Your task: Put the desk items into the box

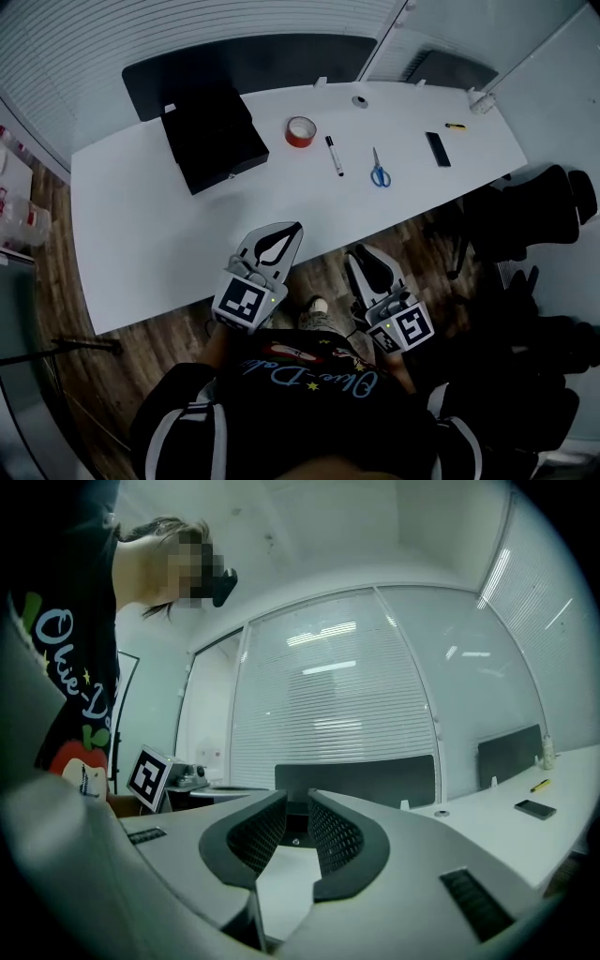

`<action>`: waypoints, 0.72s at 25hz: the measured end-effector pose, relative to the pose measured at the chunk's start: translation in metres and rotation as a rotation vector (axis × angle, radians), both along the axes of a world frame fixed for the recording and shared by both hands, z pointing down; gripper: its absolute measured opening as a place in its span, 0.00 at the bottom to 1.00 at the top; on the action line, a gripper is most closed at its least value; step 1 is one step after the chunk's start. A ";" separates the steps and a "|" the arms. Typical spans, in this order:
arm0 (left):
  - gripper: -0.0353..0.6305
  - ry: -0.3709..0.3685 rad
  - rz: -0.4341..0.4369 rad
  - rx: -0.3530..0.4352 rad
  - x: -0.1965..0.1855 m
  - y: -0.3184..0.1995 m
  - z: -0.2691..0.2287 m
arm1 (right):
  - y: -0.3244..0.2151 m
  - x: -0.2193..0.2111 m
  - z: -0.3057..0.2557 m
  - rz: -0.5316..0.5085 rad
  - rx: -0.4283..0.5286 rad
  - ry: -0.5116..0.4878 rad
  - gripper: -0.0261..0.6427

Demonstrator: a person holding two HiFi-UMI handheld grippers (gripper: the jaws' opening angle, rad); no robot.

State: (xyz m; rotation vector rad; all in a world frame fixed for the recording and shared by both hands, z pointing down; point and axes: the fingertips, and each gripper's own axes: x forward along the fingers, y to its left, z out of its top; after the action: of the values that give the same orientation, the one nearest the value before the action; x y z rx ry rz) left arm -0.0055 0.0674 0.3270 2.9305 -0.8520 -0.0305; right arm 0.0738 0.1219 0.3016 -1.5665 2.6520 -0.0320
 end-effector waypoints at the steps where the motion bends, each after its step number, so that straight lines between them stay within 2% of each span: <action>1: 0.05 -0.001 -0.009 0.004 -0.001 -0.001 0.000 | -0.002 0.000 0.002 -0.003 -0.007 0.004 0.14; 6: 0.05 0.031 -0.068 -0.019 -0.013 -0.007 0.000 | -0.017 0.000 0.003 -0.047 -0.003 -0.004 0.14; 18: 0.05 -0.051 -0.188 -0.005 -0.003 -0.036 -0.004 | -0.068 0.009 0.005 -0.203 0.016 -0.064 0.15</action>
State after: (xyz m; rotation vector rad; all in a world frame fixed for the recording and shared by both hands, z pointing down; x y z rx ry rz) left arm -0.0089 0.0317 0.3232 2.8473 -1.1308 0.0340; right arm 0.0831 0.0540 0.3071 -1.2640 2.7417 -0.0686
